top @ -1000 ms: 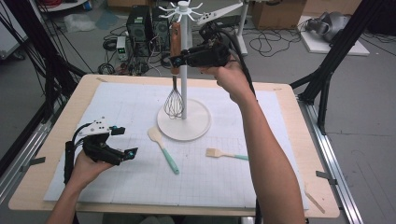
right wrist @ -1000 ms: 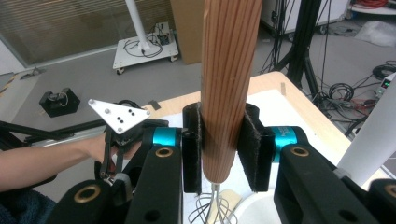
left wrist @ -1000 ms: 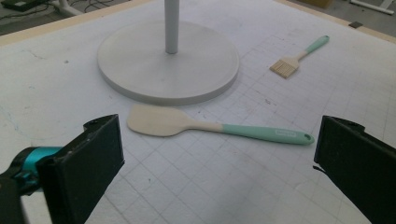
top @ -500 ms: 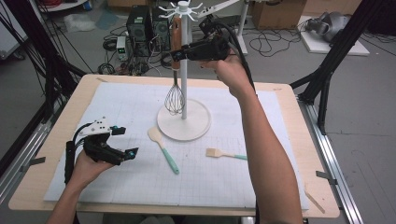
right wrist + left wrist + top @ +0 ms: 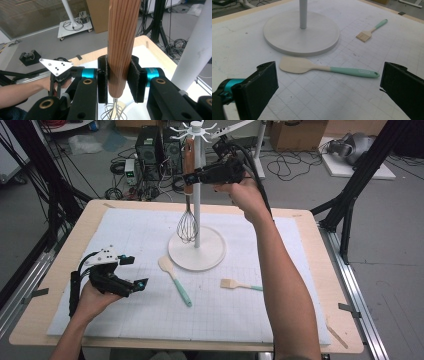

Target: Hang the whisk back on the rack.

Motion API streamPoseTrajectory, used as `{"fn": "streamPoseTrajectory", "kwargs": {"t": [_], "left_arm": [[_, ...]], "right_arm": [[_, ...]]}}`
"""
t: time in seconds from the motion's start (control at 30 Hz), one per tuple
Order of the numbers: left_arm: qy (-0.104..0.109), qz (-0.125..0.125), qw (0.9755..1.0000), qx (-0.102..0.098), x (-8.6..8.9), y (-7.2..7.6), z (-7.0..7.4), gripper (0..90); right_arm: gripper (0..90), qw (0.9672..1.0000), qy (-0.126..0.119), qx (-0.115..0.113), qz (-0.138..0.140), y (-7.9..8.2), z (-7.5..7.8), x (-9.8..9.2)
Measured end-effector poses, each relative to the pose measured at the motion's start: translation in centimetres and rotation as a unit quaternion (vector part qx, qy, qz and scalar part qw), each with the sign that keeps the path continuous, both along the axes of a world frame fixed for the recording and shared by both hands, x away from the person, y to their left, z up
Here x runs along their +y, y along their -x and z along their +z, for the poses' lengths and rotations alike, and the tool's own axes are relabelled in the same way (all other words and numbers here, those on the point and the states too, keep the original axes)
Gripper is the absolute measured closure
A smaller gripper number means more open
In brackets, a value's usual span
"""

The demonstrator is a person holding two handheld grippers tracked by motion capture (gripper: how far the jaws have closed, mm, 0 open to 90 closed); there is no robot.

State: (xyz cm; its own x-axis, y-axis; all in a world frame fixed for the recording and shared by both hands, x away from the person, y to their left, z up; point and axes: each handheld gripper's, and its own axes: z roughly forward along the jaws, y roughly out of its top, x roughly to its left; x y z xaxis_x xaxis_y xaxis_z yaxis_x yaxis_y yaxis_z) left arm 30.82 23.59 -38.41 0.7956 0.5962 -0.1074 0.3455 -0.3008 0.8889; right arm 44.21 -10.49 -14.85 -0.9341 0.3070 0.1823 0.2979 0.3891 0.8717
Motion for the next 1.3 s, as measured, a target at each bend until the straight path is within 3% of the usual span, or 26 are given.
{"fn": "streamPoseTrajectory", "kwargs": {"t": [0.77,1.3], "left_arm": [[0.001,-0.002,1.0000,0.000,-0.09,0.04,0.03,1.8],[0.002,0.001,1.0000,-0.002,0.06,0.02,0.05,1.8]], "right_arm": [[70.9,0.9998,-0.015,0.003,-0.015,-0.39,-0.66,-0.33],[63.0,0.9991,-0.031,-0.002,-0.029,-0.17,-0.77,-0.86]]}}
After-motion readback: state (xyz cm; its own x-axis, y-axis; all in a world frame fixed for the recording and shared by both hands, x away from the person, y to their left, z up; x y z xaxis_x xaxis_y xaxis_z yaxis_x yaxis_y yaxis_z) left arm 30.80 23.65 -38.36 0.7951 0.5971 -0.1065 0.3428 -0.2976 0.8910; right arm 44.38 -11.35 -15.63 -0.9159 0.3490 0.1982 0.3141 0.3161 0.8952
